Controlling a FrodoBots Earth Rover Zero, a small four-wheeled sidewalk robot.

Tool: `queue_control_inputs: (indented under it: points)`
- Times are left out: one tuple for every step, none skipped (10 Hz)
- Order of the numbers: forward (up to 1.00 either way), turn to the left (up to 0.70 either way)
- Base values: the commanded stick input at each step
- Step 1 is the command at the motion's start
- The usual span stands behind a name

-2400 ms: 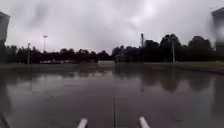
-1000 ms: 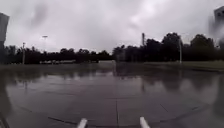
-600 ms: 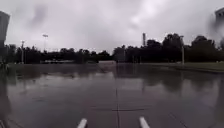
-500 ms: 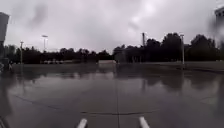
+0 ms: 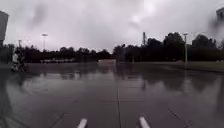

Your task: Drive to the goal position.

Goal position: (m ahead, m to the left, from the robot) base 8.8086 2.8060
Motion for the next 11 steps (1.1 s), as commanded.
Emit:
queue_control_inputs:
  points:
    - [1.00,0.10]
    - [1.00,0.10]
    - [1.00,0.10]
    - [1.00,0.11]
    - [1.00,0.16]
    - [1.00,0.27]
    - [1.00,0.31]
    - [1.00,0.36]
    - [1.00,0.40]
    - [1.00,0.40]
    - [1.00,0.40]
